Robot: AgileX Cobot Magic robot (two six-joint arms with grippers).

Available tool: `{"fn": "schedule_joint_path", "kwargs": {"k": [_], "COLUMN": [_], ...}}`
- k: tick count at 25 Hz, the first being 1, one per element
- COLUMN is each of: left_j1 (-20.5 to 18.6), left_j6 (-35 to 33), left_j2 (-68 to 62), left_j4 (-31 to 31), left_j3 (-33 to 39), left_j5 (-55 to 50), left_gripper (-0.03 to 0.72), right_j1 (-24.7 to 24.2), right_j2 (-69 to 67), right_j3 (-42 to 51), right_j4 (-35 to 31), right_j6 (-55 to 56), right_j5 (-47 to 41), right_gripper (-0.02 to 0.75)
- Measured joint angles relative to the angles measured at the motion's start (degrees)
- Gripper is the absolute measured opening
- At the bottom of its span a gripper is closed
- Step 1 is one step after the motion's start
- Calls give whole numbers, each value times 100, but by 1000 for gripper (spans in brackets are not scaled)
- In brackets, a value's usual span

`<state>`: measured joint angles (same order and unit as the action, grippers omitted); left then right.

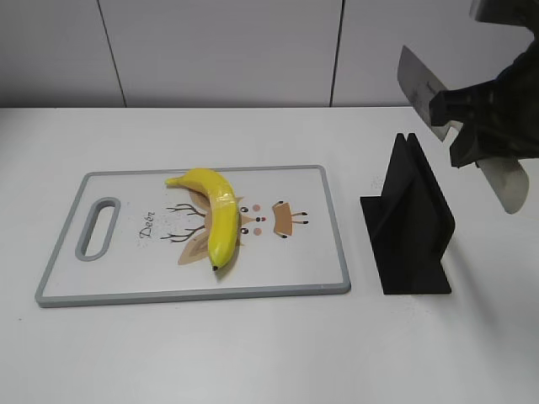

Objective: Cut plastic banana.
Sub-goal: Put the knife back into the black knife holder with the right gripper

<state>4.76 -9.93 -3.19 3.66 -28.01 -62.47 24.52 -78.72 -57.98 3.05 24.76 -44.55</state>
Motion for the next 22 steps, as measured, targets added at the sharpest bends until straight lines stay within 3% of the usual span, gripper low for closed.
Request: {"fn": "schedule_joint_path", "kwargs": {"k": [22], "left_j1": [0], "left_j6": [222], "left_j2": [0], "left_j4": [-227], "left_j3": [0], "left_j5": [5], "left_gripper": [556], "right_j1": [0], "right_j2": [-918], "right_j3": [0], "right_j4": [-359], "right_j6": [0], "right_j5": [-407], "right_gripper": [166]}}
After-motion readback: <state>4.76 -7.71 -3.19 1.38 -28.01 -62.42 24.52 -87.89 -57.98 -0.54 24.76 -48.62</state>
